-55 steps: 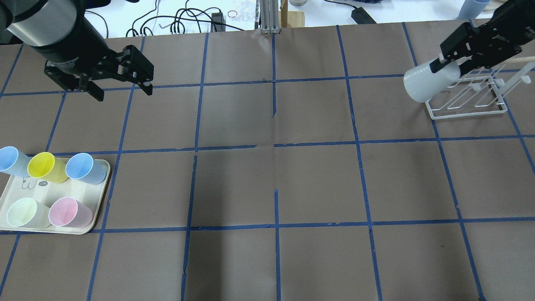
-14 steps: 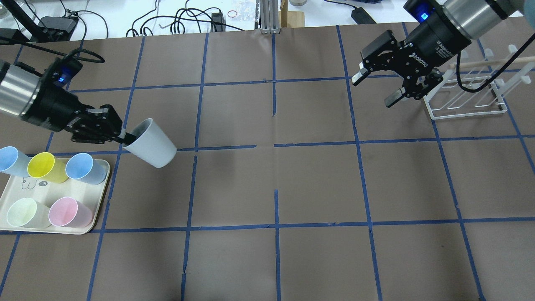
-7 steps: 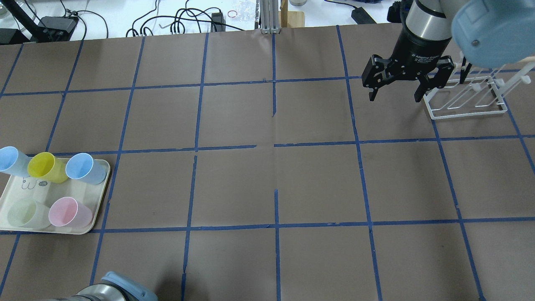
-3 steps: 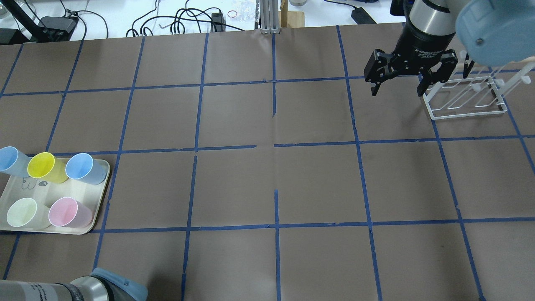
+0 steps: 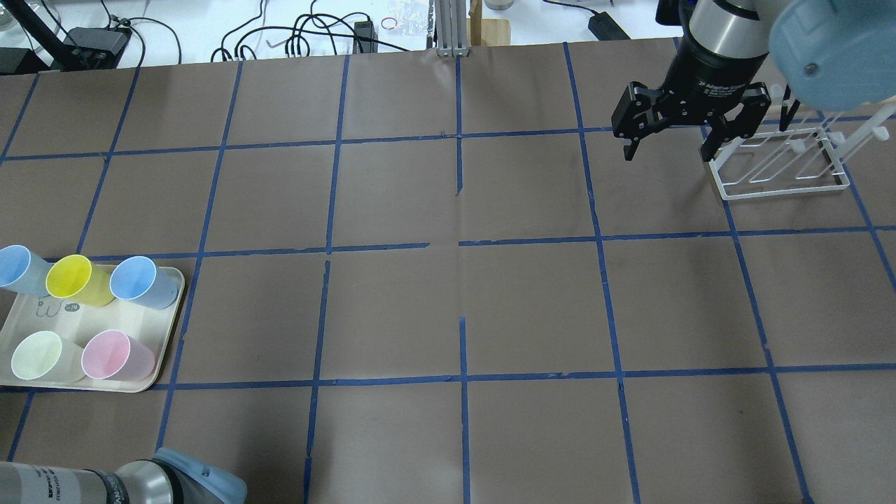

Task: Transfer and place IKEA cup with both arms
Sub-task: 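Lower the cup with the left gripper onto the tray beside the blue cup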

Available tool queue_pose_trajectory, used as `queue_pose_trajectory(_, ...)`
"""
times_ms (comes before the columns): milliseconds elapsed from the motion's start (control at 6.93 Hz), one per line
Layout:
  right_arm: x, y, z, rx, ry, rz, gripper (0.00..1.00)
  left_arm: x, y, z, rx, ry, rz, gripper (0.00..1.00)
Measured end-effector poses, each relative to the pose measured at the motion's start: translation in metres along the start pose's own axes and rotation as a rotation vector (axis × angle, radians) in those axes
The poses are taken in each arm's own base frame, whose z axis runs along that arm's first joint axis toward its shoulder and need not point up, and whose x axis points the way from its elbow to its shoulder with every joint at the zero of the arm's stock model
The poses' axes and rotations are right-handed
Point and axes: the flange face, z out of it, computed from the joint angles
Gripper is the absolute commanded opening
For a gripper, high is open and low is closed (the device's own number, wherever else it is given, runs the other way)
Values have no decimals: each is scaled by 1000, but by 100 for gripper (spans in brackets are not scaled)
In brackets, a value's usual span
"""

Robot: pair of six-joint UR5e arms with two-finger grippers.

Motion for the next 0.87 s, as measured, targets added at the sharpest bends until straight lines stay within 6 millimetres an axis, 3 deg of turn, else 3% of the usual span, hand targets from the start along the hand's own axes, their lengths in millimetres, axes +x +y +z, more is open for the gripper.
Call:
queue_pose_trajectory(289,0,-1,1,-1,-1,0,100,-13,4,19,8,-12,9,0)
queue_pose_trajectory(866,1,0,-1,3,-1,0,100,-12,7,35,6,11,2,0)
